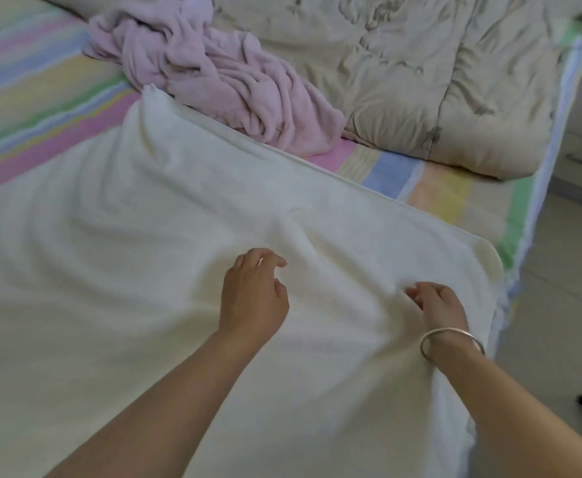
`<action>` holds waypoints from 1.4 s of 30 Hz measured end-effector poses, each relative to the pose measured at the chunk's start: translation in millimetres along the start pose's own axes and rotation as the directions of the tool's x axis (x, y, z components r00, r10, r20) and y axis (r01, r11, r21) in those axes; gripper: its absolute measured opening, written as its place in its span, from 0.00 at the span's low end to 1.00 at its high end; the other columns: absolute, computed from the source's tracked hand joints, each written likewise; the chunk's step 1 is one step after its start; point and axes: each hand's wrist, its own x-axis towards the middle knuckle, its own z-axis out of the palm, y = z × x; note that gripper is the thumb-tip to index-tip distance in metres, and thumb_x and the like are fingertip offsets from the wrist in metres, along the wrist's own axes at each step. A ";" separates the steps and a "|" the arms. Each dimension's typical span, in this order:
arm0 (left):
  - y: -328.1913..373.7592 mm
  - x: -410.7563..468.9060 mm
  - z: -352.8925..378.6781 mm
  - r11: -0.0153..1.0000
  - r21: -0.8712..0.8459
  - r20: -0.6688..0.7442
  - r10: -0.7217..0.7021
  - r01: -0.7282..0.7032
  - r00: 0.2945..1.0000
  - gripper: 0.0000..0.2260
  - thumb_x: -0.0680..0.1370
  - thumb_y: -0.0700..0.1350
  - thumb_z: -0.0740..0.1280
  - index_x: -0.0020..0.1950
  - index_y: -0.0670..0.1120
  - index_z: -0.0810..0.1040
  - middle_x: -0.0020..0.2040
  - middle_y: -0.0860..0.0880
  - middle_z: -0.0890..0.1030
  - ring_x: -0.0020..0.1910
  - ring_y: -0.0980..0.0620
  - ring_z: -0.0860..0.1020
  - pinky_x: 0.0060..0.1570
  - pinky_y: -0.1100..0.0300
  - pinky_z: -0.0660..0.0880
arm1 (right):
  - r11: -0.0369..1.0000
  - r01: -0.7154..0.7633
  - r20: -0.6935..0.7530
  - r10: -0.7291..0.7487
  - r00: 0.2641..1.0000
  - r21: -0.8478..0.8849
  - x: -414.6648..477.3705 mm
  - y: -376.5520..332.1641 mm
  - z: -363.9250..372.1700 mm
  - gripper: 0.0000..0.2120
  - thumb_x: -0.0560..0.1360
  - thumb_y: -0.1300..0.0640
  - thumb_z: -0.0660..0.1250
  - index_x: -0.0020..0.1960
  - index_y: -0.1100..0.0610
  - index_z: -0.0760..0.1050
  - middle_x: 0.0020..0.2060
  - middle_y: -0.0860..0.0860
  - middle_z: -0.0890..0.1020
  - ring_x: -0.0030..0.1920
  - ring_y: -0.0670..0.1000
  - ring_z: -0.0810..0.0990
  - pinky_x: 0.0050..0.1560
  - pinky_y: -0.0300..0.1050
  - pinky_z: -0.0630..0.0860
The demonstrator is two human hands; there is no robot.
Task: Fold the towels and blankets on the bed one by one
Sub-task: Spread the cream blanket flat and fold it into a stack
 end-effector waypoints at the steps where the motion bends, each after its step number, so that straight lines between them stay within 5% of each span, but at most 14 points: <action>1: 3.3 13.6 1.6 1.000 0.001 -0.016 0.014 -0.014 1.000 0.14 0.75 0.37 0.63 0.59 0.48 0.77 0.61 0.50 0.75 0.61 0.48 0.73 0.60 0.57 0.68 | 0.996 -0.006 0.075 -0.001 0.997 0.090 11.9 -9.3 7.3 0.08 0.78 0.57 0.63 0.51 0.58 0.78 0.43 0.53 0.84 0.47 0.55 0.81 0.55 0.49 0.76; 5: 16.7 77.1 9.4 1.000 0.010 -0.038 0.020 -0.020 0.999 0.13 0.76 0.39 0.63 0.60 0.46 0.77 0.60 0.47 0.77 0.60 0.45 0.75 0.60 0.52 0.71 | 0.989 0.016 0.347 0.037 0.937 -0.148 49.5 -47.8 37.4 0.11 0.76 0.51 0.67 0.44 0.57 0.83 0.39 0.54 0.85 0.40 0.53 0.82 0.47 0.38 0.79; 9: 21.5 114.6 15.4 0.995 0.082 0.149 -0.060 0.048 0.987 0.15 0.80 0.44 0.60 0.67 0.49 0.72 0.64 0.49 0.76 0.62 0.47 0.75 0.60 0.52 0.72 | 0.850 0.206 0.609 0.160 0.776 -0.486 45.4 -70.0 62.9 0.09 0.73 0.53 0.72 0.48 0.57 0.83 0.38 0.53 0.83 0.39 0.54 0.82 0.47 0.49 0.80; 11: 25.1 120.2 19.2 0.964 0.260 0.218 -0.119 0.060 0.969 0.16 0.80 0.43 0.59 0.68 0.49 0.70 0.64 0.48 0.76 0.61 0.45 0.75 0.58 0.54 0.72 | 0.823 0.324 0.697 0.116 0.708 -0.466 37.7 -73.9 77.3 0.07 0.76 0.52 0.68 0.48 0.55 0.80 0.34 0.48 0.80 0.32 0.47 0.78 0.37 0.36 0.76; 14: 21.7 115.6 24.2 0.883 0.458 0.210 -0.221 0.104 0.952 0.15 0.79 0.42 0.57 0.66 0.47 0.70 0.61 0.46 0.77 0.59 0.43 0.76 0.51 0.53 0.71 | 0.821 0.459 0.782 -0.025 0.622 -0.339 26.9 -61.1 101.8 0.16 0.77 0.56 0.65 0.64 0.55 0.73 0.42 0.45 0.78 0.39 0.45 0.76 0.45 0.36 0.71; 17: 9.6 102.7 31.1 0.894 0.420 0.237 -0.274 0.156 0.932 0.19 0.80 0.44 0.58 0.71 0.49 0.66 0.63 0.46 0.74 0.60 0.43 0.76 0.53 0.52 0.72 | 0.843 0.461 0.844 -0.017 0.536 -0.276 14.1 -44.8 112.4 0.33 0.75 0.58 0.68 0.76 0.51 0.57 0.61 0.50 0.76 0.57 0.52 0.77 0.59 0.43 0.72; 20: 11.5 92.4 32.9 0.911 0.406 0.353 -0.224 0.067 0.908 0.28 0.80 0.47 0.58 0.78 0.58 0.51 0.65 0.45 0.68 0.59 0.43 0.75 0.55 0.51 0.72 | 0.848 0.453 0.858 0.004 0.514 -0.276 11.0 -40.1 107.2 0.29 0.75 0.56 0.69 0.73 0.52 0.64 0.58 0.51 0.77 0.55 0.51 0.77 0.57 0.44 0.72; 24: 28.5 95.9 36.9 0.885 0.464 0.311 -0.132 -0.029 0.941 0.20 0.79 0.45 0.59 0.71 0.55 0.66 0.61 0.45 0.66 0.51 0.43 0.77 0.50 0.53 0.74 | 0.933 0.331 0.746 -0.120 0.655 -0.141 29.9 -45.9 73.2 0.07 0.72 0.58 0.72 0.49 0.52 0.77 0.41 0.50 0.80 0.41 0.50 0.78 0.48 0.44 0.75; 27: 53.1 110.4 47.6 0.878 0.465 0.179 0.034 -0.115 0.983 0.14 0.75 0.41 0.66 0.60 0.48 0.73 0.59 0.46 0.67 0.52 0.45 0.74 0.40 0.55 0.70 | 0.921 0.362 0.454 -0.264 0.851 -0.144 69.1 -58.1 19.8 0.11 0.71 0.52 0.74 0.35 0.51 0.73 0.31 0.46 0.77 0.34 0.47 0.75 0.38 0.40 0.72; 30: 97.5 134.9 69.6 0.816 0.465 0.063 0.358 -0.345 0.932 0.14 0.67 0.38 0.73 0.51 0.45 0.78 0.59 0.45 0.74 0.55 0.43 0.74 0.46 0.52 0.68 | 0.953 0.291 0.296 -0.256 0.920 -0.082 106.6 -68.5 -35.3 0.13 0.72 0.52 0.74 0.34 0.54 0.72 0.28 0.47 0.73 0.29 0.46 0.68 0.25 0.31 0.64; 32: 132.0 150.1 82.1 0.792 0.438 0.031 0.460 -0.426 0.887 0.15 0.64 0.36 0.73 0.49 0.43 0.79 0.56 0.43 0.77 0.55 0.41 0.75 0.54 0.53 0.63 | 0.965 0.236 0.300 -0.192 0.934 -0.117 125.8 -70.0 -57.6 0.11 0.71 0.51 0.74 0.39 0.57 0.76 0.31 0.50 0.74 0.31 0.48 0.69 0.29 0.34 0.66; 36: 164.1 170.3 105.3 0.819 0.486 0.163 0.257 -0.304 0.953 0.10 0.73 0.36 0.64 0.49 0.47 0.66 0.51 0.47 0.78 0.52 0.44 0.77 0.51 0.55 0.65 | 0.988 0.142 0.330 -0.116 0.937 -0.056 146.4 -59.6 -74.8 0.15 0.63 0.44 0.76 0.37 0.54 0.77 0.35 0.53 0.79 0.38 0.53 0.76 0.45 0.48 0.74; 39: 154.5 174.7 115.0 0.874 0.456 0.131 0.120 -0.168 0.984 0.11 0.75 0.36 0.64 0.47 0.47 0.64 0.49 0.46 0.78 0.49 0.43 0.79 0.41 0.56 0.64 | 0.988 0.150 0.371 -0.127 0.920 -0.036 153.4 -54.4 -82.3 0.12 0.71 0.57 0.71 0.30 0.52 0.76 0.29 0.49 0.76 0.36 0.52 0.71 0.41 0.45 0.68; 42: 152.2 181.3 122.2 0.899 0.421 0.081 0.095 -0.120 0.992 0.08 0.75 0.35 0.64 0.50 0.44 0.68 0.49 0.43 0.78 0.49 0.41 0.79 0.39 0.55 0.65 | 0.992 0.125 0.449 -0.110 0.887 -0.004 154.2 -53.2 -93.7 0.04 0.64 0.60 0.70 0.32 0.53 0.77 0.28 0.47 0.77 0.34 0.51 0.71 0.33 0.41 0.70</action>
